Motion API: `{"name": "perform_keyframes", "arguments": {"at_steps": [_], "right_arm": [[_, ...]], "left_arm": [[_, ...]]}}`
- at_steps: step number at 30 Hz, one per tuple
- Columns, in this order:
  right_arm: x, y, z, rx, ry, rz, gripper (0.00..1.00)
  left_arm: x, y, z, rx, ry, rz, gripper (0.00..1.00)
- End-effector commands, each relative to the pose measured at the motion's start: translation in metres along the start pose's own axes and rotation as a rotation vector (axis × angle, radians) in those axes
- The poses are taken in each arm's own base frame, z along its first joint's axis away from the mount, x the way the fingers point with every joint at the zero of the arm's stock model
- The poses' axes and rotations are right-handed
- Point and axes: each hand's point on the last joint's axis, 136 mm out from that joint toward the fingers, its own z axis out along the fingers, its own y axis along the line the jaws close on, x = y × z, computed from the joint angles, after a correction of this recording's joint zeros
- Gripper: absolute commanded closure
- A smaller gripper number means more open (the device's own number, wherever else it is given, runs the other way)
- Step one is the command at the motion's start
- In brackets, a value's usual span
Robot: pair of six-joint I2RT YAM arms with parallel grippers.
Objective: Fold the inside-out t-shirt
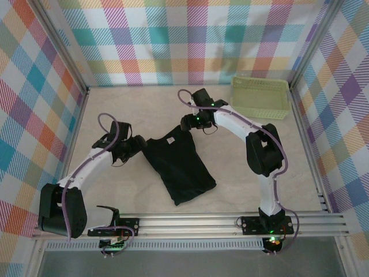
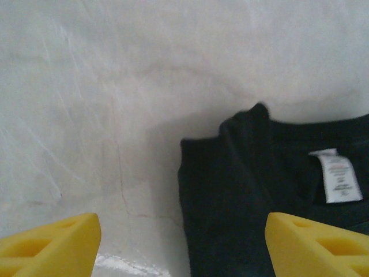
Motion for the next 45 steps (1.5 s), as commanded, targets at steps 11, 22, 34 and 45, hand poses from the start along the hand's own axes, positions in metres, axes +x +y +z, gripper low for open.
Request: {"name": "perform_keyframes", "arguments": {"at_steps": [11, 22, 34, 45], "right_arm": [[0.052, 0.015, 0.048, -0.143, 0.122, 0.061, 0.21], [0.08, 0.03, 0.07, -0.159, 0.201, 0.098, 0.36], [0.112, 0.043, 0.083, -0.076, 0.275, 0.092, 0.48], [0.119, 0.053, 0.079, -0.072, 0.262, 0.091, 0.71]], "left_arm": [[0.04, -0.044, 0.05, 0.178, 0.149, -0.004, 0.29], [0.059, -0.043, 0.082, 0.125, 0.217, 0.016, 0.42], [0.07, -0.056, 0.097, 0.135, 0.248, 0.051, 0.59], [0.072, -0.058, 0.092, 0.116, 0.229, 0.077, 0.75]]}}
